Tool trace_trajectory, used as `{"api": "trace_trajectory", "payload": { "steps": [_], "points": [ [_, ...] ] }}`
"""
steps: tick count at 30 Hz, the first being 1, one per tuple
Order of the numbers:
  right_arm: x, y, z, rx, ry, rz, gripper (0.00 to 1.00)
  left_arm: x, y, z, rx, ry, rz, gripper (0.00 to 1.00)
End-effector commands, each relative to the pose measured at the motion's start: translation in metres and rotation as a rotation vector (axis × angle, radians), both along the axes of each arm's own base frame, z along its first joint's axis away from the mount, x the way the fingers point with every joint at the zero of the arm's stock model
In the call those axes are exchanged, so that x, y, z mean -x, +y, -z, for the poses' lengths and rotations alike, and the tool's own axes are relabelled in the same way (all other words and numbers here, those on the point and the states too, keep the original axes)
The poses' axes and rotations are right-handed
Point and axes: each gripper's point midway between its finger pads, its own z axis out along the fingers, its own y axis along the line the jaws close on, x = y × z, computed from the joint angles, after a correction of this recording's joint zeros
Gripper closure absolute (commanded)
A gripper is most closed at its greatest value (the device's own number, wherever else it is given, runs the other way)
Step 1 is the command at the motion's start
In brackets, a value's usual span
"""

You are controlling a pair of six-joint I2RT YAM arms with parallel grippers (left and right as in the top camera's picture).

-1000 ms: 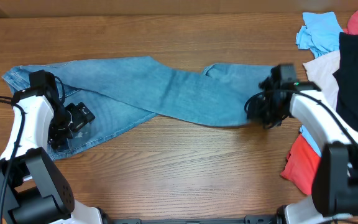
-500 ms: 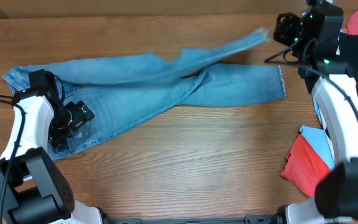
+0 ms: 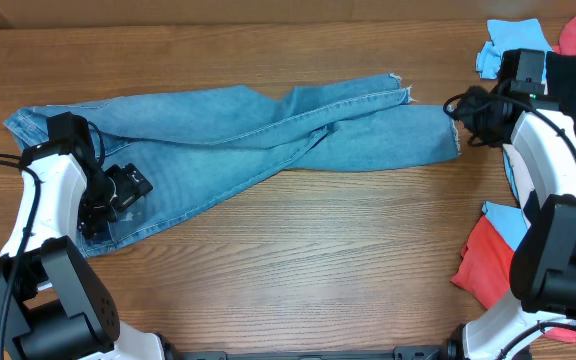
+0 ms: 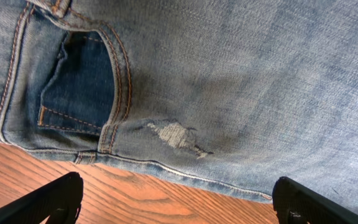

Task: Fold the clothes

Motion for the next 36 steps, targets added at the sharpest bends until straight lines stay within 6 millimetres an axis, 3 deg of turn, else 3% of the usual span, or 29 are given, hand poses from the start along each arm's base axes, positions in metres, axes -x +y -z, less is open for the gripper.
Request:
{"api": "trace_trajectory", "payload": {
  "steps": [1,15,22,24,28,31,32,33,36],
  "points": [
    [0.005,0.001,0.010,0.024,0.010,-0.055,0.37,0.003,-0.001,0.003,-0.004,0.020,0.016,0.00],
    [-0.036,-0.006,0.078,0.035,-0.040,-0.057,0.36,0.010,-0.004,0.006,0.010,0.046,0.017,0.00],
    [-0.057,-0.001,0.074,0.036,-0.131,-0.112,0.38,0.009,-0.004,0.006,0.008,0.041,0.017,0.00],
    [-0.057,0.004,0.075,0.037,-0.130,-0.147,0.44,0.008,-0.003,0.006,0.004,0.038,0.018,0.00],
    [-0.053,0.005,0.087,0.050,-0.103,-0.173,0.44,0.007,-0.003,0.006,0.005,0.032,0.016,0.00],
    [-0.052,0.005,0.096,0.045,-0.090,-0.174,0.53,0.008,-0.003,0.006,0.006,0.035,0.016,0.00],
    [-0.051,0.006,0.100,0.041,-0.082,-0.176,0.77,0.008,-0.003,0.006,0.006,0.036,0.016,0.00],
    [-0.051,0.006,0.101,0.040,-0.081,-0.176,0.93,0.008,-0.003,0.006,0.006,0.036,0.016,0.00],
    [-0.052,0.006,0.100,0.042,-0.082,-0.175,0.96,0.008,-0.003,0.006,0.006,0.036,0.016,0.00]
  ]
}}
